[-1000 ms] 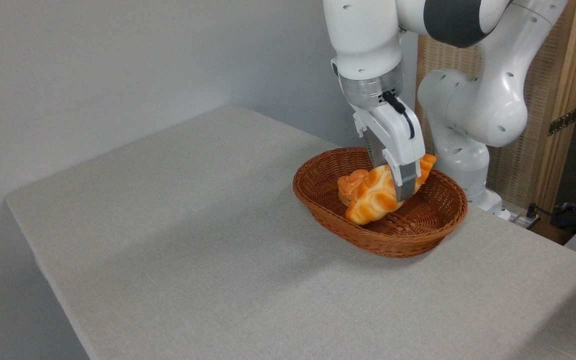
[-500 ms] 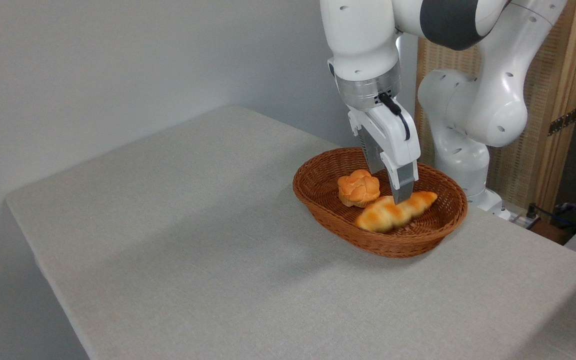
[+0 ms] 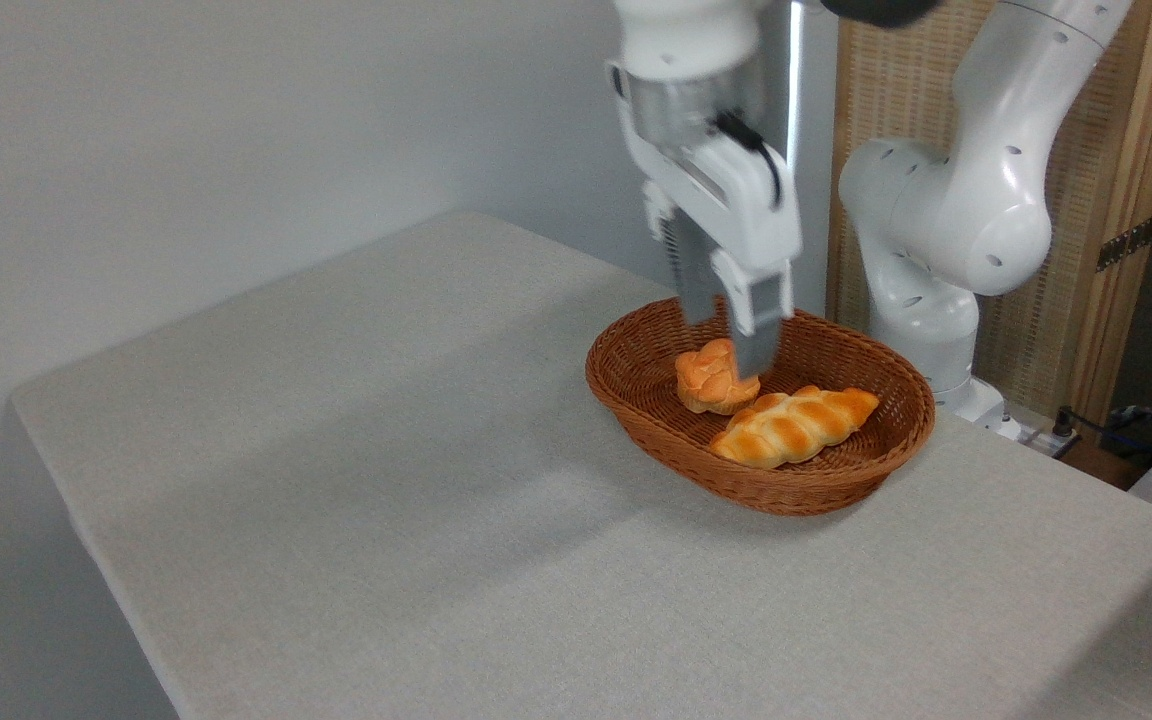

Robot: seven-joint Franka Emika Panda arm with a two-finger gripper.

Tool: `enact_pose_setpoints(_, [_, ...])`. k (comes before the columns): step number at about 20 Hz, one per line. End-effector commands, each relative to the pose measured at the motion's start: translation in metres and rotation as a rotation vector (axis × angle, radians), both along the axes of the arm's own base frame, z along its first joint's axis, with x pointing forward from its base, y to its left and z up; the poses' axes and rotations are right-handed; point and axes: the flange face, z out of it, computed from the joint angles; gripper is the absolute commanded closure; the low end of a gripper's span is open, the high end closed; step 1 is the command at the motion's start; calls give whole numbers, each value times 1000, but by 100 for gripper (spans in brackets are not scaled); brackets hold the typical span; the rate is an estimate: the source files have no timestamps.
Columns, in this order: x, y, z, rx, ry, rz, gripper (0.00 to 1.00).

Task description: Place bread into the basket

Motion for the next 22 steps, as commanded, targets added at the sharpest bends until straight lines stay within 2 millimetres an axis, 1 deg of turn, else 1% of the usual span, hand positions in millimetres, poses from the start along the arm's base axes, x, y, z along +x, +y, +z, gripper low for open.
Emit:
enact_pose_setpoints(1, [48, -23, 38, 16, -47, 132, 0])
enact_pose_setpoints(3, [71, -37, 72, -32, -102, 163, 0])
enact_pose_setpoints(4, [83, -36, 85, -57, -120, 212, 0])
enact_pose_setpoints(5, [97, -35, 94, -78, -132, 270, 0])
enact_pose_setpoints(7, [124, -53, 103, -62, -149, 318, 0])
enact_pose_setpoints(8, [134, -59, 103, -49, -155, 321, 0])
enact_pose_setpoints(10, [147, -71, 101, -30, -155, 330, 0])
enact_pose_setpoints(11, [149, -83, 96, -18, -145, 348, 0])
enact_pose_setpoints(12, [150, -92, 93, -10, -139, 377, 0])
enact_pose_setpoints(14, [157, -98, 80, 6, -117, 380, 0])
enact_pose_setpoints(16, [157, -96, 76, 56, -122, 377, 0])
enact_pose_setpoints(19, [161, -92, 69, 62, -113, 377, 0])
enact_pose_setpoints(22, [163, -89, 67, 65, -111, 378, 0])
